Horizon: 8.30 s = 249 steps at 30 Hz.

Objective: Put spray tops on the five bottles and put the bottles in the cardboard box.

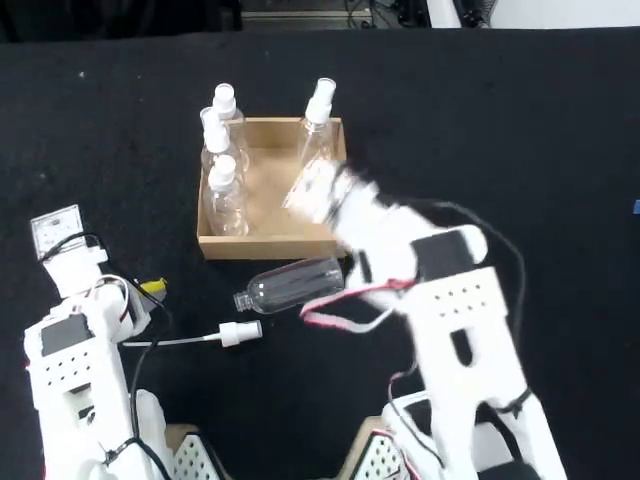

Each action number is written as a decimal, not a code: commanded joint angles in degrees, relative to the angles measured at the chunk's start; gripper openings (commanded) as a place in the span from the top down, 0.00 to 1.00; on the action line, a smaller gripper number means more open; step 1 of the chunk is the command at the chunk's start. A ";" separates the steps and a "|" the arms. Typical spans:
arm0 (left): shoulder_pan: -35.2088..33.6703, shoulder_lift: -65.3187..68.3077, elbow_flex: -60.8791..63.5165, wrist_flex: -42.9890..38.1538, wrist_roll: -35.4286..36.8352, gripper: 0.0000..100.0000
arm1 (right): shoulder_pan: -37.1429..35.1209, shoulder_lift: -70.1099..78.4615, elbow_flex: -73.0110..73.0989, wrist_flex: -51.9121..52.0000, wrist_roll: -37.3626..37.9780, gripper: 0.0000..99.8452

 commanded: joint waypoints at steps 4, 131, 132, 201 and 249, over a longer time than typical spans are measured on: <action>-9.36 -0.35 -3.82 -1.14 4.66 0.67 | -19.52 4.09 -1.10 1.23 -2.73 0.73; 34.95 -0.53 -24.75 39.47 -55.82 0.67 | 47.47 -1.36 -3.38 -8.70 -13.45 0.99; 37.85 -0.44 -24.66 39.47 -54.68 0.67 | 48.79 -1.36 -3.38 -8.70 -12.66 0.99; 52.62 28.04 -21.14 19.69 -48.53 0.91 | 55.21 -1.71 -2.33 -8.62 -10.46 0.99; -24.31 70.95 -59.91 22.42 -57.49 0.76 | 46.51 -1.89 -3.38 -8.62 -16.97 0.99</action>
